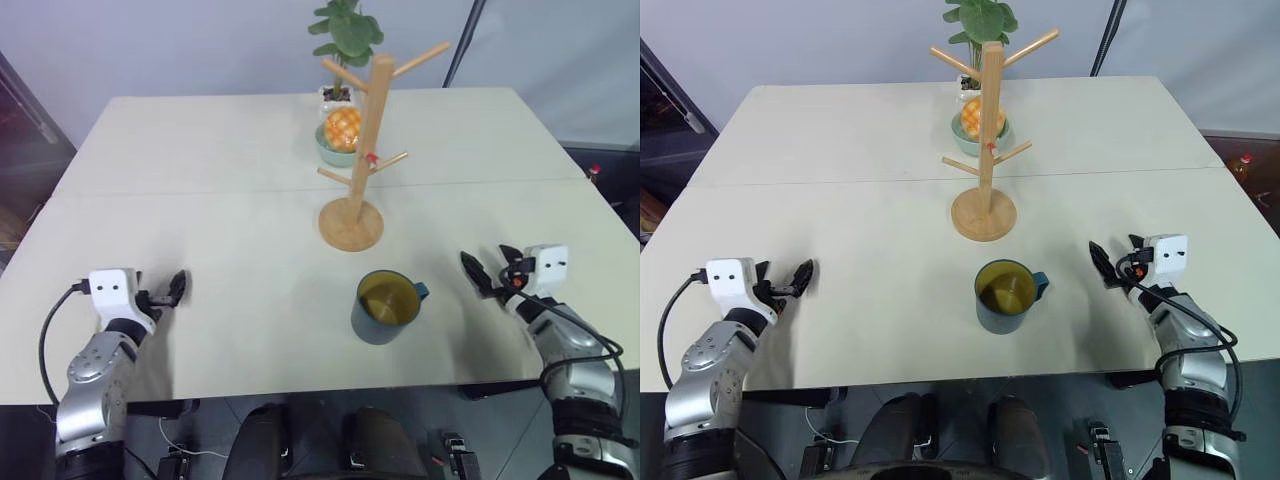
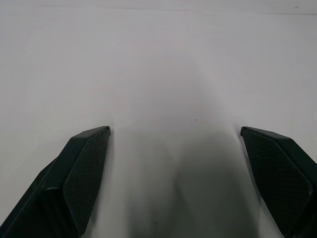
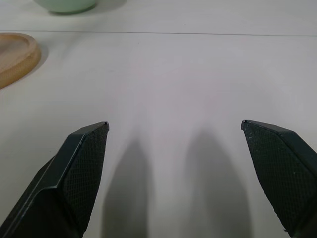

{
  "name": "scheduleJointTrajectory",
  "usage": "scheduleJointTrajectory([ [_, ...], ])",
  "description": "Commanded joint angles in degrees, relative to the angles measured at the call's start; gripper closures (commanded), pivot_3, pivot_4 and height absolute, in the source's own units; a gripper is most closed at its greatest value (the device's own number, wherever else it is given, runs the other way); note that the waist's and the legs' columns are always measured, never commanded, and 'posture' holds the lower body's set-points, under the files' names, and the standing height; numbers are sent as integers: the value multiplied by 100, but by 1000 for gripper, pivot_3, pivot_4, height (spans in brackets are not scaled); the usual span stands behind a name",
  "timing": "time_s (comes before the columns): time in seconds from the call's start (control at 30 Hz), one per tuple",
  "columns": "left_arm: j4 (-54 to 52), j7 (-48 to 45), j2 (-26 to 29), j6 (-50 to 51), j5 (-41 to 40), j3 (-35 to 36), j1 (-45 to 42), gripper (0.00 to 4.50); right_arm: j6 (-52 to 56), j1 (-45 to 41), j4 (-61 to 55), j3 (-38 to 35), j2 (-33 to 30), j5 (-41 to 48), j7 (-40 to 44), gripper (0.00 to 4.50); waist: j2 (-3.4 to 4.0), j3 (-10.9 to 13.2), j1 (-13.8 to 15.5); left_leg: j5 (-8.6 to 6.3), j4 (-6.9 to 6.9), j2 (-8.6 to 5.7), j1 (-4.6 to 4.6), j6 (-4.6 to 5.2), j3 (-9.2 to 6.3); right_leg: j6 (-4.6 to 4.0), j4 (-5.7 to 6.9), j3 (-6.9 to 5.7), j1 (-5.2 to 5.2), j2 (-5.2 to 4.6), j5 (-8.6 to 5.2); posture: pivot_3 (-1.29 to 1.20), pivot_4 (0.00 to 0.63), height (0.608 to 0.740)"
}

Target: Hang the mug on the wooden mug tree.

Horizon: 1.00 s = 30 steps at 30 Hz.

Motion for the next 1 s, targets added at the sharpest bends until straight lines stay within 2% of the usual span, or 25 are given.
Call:
scheduleJointTrajectory([
  [0.03, -193, 25, -10, -78, -22, 11, -49, 0, -116, -74, -58, -59, -6, 5, -11, 55, 0, 0, 1, 0, 0, 0, 0, 0, 0, 0, 0, 0, 0, 0, 0, 0, 150, 740],
  [0.3, -347, -238, -11, -33, -155, -167, -113, 0, -40, 78, -407, -106, -6, 53, -84, 55, 0, 0, 3, 0, 0, -1, -1, 0, 0, 0, 0, 0, 0, 0, 0, 0, 150, 740],
  [0.47, -716, -892, 88, -154, -299, -531, -16, 0, 98, 447, -976, -167, -3, 150, -135, 55, 0, 0, 6, 0, 0, -1, -2, 0, 0, 0, -1, 0, 0, 0, 0, 0, 150, 740],
  [0.67, -1059, -2148, 548, -281, -318, -1352, 59, 0, 306, 1428, -2261, -330, -60, 469, 54, 55, 3, -1, 22, 0, -3, 0, -2, 0, -1, -1, -1, 0, -1, 0, -1, 0, 150, 740],
  [0.83, -1093, -2837, 825, -360, -459, -1605, 9, 0, 563, 2423, -3214, -538, -83, 860, 346, 55, 7, -2, 11, -1, -7, 1, -2, -1, -2, -5, -7, 1, -2, -4, -3, 0, 150, 740],
  [1.0, -1243, -3462, 1149, -385, -462, -1919, -36, 0, 695, 3202, -4053, -237, 6, 812, 458, 55, 13, -5, -11, -1, -12, 3, -1, -1, -3, -30, -7, 2, -6, -6, -16, 0, 150, 740],
])
